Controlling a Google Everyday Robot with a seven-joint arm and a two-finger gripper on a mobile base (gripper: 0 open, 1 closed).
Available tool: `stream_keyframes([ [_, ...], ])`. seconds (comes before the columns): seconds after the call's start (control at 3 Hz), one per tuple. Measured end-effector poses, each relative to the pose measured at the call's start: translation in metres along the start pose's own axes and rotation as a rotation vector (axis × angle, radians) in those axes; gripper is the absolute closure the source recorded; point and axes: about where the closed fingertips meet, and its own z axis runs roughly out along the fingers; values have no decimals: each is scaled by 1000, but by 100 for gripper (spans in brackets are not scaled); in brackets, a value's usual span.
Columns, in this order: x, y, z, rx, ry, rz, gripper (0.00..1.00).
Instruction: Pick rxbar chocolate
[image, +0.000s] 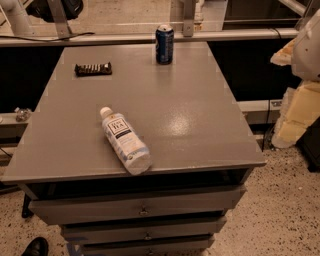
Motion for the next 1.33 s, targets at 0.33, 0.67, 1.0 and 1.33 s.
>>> stream_keyframes([
  [0.33,0,0,0,0,0,0,0],
  [0.67,-10,-4,5,3,-48,14,0],
  [1.0,-38,-21,25,9,-146,56,0],
  [1.33,-75,-48,48,29,-243,86,0],
])
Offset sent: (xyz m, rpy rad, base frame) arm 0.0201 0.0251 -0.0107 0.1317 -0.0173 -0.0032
